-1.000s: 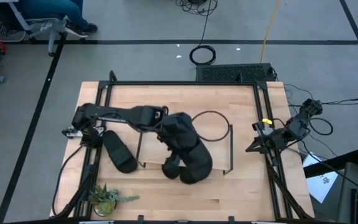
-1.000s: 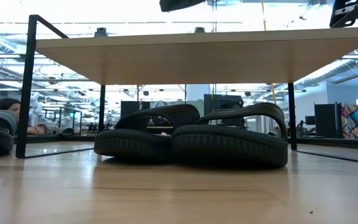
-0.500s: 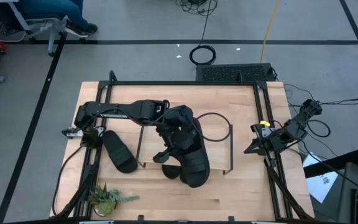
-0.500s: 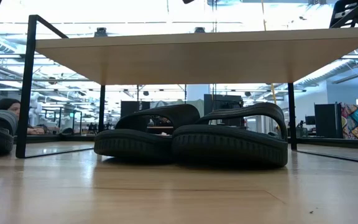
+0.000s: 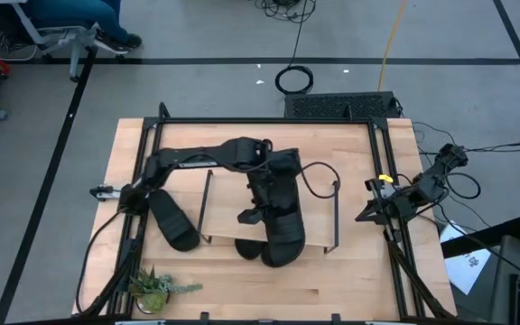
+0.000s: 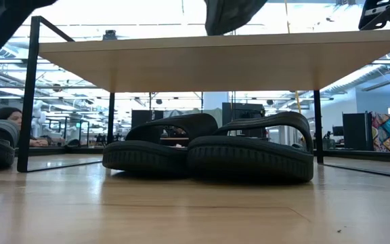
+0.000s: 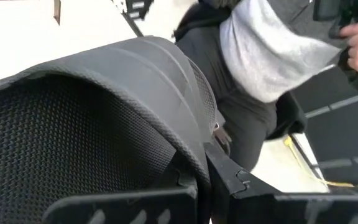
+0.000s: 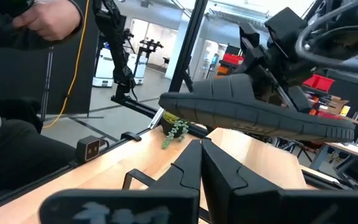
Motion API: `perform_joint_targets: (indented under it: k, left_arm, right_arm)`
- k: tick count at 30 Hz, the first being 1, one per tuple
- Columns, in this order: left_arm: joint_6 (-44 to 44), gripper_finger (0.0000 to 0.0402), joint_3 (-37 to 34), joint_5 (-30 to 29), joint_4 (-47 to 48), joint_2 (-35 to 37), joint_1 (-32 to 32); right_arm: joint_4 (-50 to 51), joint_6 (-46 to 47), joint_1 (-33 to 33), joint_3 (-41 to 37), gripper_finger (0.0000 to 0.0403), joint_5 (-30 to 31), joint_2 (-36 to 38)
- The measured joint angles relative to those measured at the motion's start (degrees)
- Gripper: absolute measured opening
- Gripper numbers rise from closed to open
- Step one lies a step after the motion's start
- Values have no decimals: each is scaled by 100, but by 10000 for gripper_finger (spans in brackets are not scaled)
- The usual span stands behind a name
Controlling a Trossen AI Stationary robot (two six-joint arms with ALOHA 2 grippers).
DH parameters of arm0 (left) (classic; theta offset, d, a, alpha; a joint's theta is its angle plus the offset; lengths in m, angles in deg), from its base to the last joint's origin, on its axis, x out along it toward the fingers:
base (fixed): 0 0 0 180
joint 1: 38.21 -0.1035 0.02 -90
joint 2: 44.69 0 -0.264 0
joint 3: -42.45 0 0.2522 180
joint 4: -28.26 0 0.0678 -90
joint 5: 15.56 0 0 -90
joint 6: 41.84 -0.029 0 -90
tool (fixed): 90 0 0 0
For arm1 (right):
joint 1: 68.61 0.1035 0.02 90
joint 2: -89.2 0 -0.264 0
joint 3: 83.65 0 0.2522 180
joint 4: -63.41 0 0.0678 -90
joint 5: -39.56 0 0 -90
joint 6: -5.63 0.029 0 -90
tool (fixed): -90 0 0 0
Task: Pick and place slides into the shelf
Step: Put the right black slipper on the shelf
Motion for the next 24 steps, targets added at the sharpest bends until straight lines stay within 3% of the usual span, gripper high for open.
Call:
perform_joint_targets:
  k: [15,24]
  left_arm:
    - [-370,1,54,-177,648,-353,-111]
    - [-332,7,67,-802,356,-391,18]
  right_arm:
    - [68,-60,-2,-3,0,9,-31]
    - [61,-2,-2,-3,0,7,-31]
